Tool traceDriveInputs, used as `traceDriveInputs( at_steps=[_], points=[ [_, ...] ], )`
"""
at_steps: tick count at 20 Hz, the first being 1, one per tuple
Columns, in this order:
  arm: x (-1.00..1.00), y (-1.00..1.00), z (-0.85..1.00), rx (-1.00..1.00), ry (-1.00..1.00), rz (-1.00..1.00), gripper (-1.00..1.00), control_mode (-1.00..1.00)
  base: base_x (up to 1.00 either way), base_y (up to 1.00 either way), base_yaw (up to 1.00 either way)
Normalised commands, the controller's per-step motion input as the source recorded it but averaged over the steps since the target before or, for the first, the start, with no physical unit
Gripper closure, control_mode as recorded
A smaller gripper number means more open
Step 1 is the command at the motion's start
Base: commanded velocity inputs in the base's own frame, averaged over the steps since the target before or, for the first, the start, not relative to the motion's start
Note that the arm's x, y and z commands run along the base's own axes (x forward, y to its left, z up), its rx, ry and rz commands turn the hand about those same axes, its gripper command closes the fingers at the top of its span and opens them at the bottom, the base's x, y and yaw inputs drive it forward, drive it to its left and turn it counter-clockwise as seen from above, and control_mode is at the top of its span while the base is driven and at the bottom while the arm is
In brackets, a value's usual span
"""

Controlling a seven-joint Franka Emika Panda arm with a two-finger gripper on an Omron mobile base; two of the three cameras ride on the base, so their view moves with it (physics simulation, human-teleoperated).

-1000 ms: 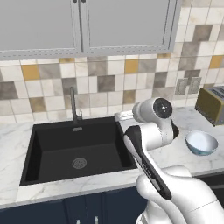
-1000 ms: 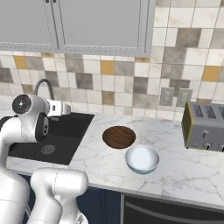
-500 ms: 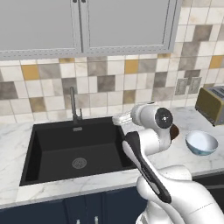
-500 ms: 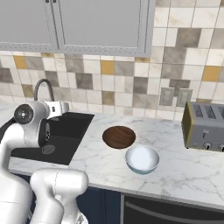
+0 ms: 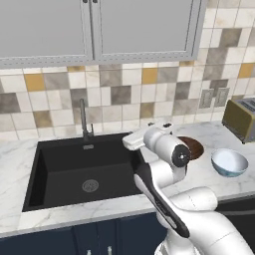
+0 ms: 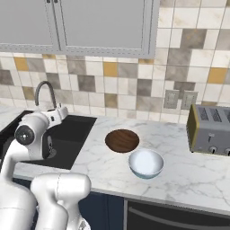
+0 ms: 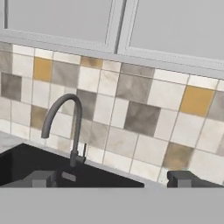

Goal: Rinse each bowl for a few seconds and place them down in the sink or on the counter.

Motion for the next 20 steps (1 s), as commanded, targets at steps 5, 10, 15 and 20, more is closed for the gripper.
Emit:
traceDriveInputs(
  at_steps=[5,10,15,20],
  points=[
    [0.31,0.12,-0.10,0.06,-0.08,0.05,-1.00,-1.00,0.00,0.00,0.00],
    [0.31,0.05,-0.10,0.07,0.02,0.05,-1.00,-1.00,0.00,0.00,0.00],
    [0.24,0.05,-0.15,0.03,0.02,0.05,-1.00,-1.00,0.00,0.00,0.00],
    [0.29,0.12,-0.14,0.00,0.01,0.05,-1.00,-1.00,0.00,0.00,0.00]
  ],
)
